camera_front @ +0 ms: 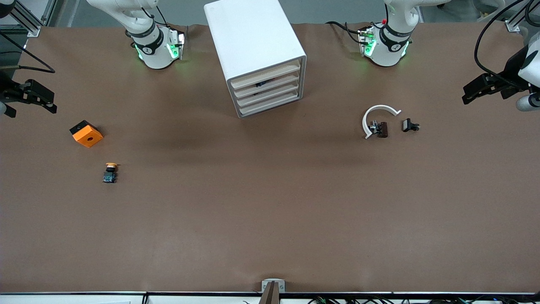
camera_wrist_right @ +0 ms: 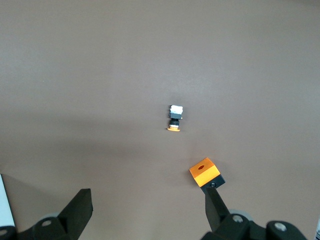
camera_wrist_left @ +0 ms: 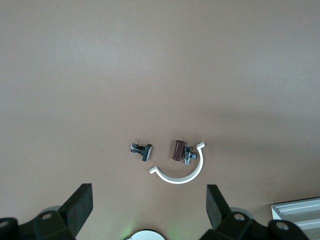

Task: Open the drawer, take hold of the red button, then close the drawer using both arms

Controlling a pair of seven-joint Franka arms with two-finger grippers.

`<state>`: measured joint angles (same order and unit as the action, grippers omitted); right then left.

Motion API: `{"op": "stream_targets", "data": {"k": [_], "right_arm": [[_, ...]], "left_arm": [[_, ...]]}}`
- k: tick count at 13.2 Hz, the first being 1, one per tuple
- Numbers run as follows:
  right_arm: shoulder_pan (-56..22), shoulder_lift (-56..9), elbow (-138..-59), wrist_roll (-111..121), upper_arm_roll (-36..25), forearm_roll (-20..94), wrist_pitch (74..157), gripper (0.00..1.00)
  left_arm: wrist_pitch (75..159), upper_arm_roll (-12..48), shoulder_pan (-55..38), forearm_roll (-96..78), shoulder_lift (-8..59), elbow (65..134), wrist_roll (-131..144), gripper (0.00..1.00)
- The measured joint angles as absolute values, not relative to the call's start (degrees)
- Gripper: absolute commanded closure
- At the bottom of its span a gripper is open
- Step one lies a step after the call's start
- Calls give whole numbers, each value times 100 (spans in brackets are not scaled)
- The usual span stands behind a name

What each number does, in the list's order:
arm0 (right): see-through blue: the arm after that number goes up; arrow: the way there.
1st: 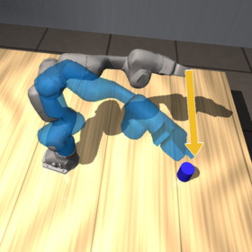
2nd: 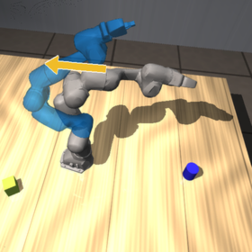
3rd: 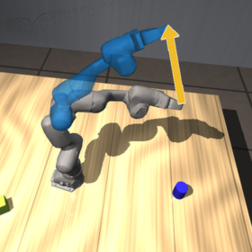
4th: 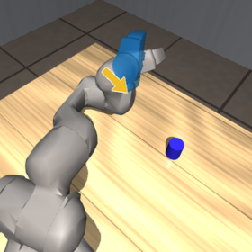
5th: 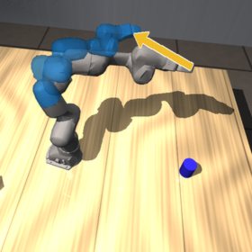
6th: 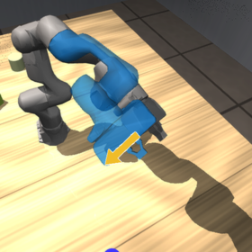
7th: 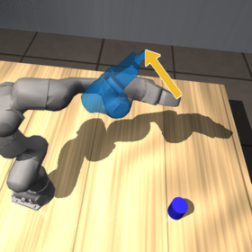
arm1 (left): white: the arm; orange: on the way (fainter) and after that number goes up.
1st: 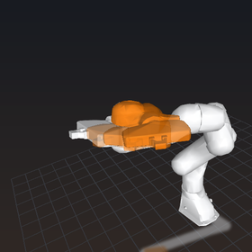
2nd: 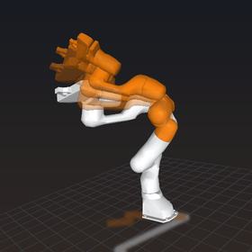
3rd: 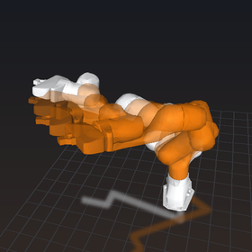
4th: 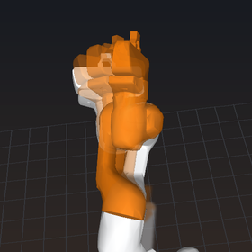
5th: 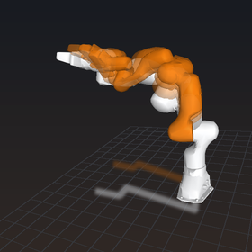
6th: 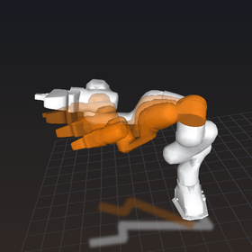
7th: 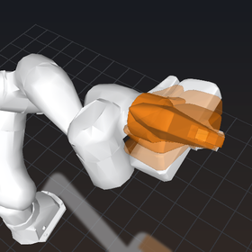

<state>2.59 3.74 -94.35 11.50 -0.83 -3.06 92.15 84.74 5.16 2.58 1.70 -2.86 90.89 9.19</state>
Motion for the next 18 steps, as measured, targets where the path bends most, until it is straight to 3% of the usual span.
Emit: {"op": "stream_targets", "data": {"k": [18], "right_arm": [[257, 372, -9435, 1150, -75, -306, 9215, 0]], "left_arm": [[8474, 509, 286, 170, -205, 9051, 920, 0]]}}
